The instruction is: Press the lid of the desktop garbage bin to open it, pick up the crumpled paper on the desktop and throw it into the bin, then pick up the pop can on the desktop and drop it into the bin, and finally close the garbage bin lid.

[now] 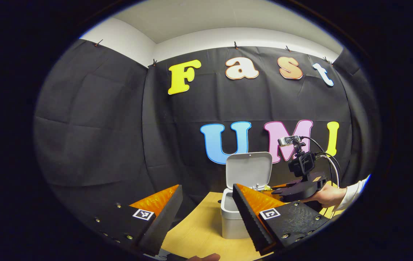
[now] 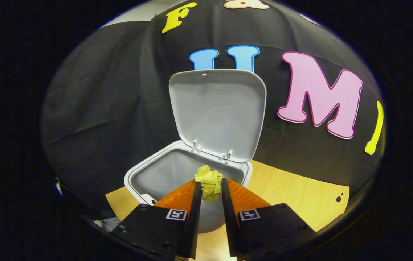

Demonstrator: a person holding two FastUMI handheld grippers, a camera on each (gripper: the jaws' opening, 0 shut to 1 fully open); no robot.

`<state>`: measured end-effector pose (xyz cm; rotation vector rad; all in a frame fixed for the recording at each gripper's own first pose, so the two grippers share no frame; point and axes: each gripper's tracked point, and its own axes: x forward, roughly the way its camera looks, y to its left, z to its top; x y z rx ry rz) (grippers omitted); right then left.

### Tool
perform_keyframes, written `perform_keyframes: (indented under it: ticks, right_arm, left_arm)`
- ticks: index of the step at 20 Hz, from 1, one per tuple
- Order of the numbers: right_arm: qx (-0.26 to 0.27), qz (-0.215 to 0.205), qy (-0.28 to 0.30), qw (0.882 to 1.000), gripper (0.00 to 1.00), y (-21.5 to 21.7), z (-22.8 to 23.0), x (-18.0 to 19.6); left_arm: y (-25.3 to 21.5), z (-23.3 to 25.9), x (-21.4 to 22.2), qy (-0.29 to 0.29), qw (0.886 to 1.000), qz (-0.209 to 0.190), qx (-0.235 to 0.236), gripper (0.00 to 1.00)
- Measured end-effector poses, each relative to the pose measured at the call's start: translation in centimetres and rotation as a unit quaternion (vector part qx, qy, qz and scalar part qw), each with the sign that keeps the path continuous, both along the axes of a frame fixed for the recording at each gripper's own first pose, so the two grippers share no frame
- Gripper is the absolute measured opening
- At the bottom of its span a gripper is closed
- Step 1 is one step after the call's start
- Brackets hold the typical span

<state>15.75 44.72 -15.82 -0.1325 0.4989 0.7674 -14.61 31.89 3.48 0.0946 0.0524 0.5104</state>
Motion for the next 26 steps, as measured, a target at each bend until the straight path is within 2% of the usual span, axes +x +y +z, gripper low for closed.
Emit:
perform_keyframes:
  ticks: [1,2,3,6,7,10,15,20,26]
  right_arm:
    - [-0.005,0.004,0.003,1.0,0.42,0.4,-0.4,0.0]
    - [-0.007,0.01,0.008,1.0,0.52,0.6,-0.7,-0.2]
    - [-0.011,0.011,0.008,1.0,0.45,0.6,-0.9,-0.2]
    - [-0.002,0.011,0.001,1.0,0.95,0.1,-0.4,-0.4]
    - [0.002,0.01,0.0,1.0,0.98,0.0,-0.1,-0.3]
    - [0.012,0.002,-0.007,1.0,0.99,-1.7,1.1,-0.1]
    - [0.038,-0.023,-0.019,0.999,0.99,-5.7,3.4,0.0]
    - [0.057,-0.068,-0.043,0.995,0.98,-12.3,6.2,0.4]
    - [0.061,-0.147,-0.075,0.984,0.98,-22.0,9.2,1.3]
  left_arm:
    - [0.1,-0.3,-0.1,0.002,1.0,0.002,-0.001,0.9]
    - [0.2,-0.4,-0.1,0.004,1.0,0.005,-0.001,0.9]
    - [0.3,-0.5,-0.1,0.006,1.0,0.007,-0.003,0.9]
    - [0.3,-1.4,0.2,0.009,1.0,0.003,-0.02,0.9]
    - [0.1,-1.5,0.4,0.009,1.0,0.001,-0.025,0.9]
    - [-0.9,-2.5,1.7,0.006,0.999,-0.015,-0.04,0.9]
    - [-3.8,-3.7,5.0,-0.002,0.995,-0.064,-0.071,0.9]
    - [-7.3,-6.5,8.7,0.015,0.99,-0.115,-0.084,0.91]
    - [-14.8,-10.4,14.2,0.032,0.974,-0.206,-0.091,0.91]
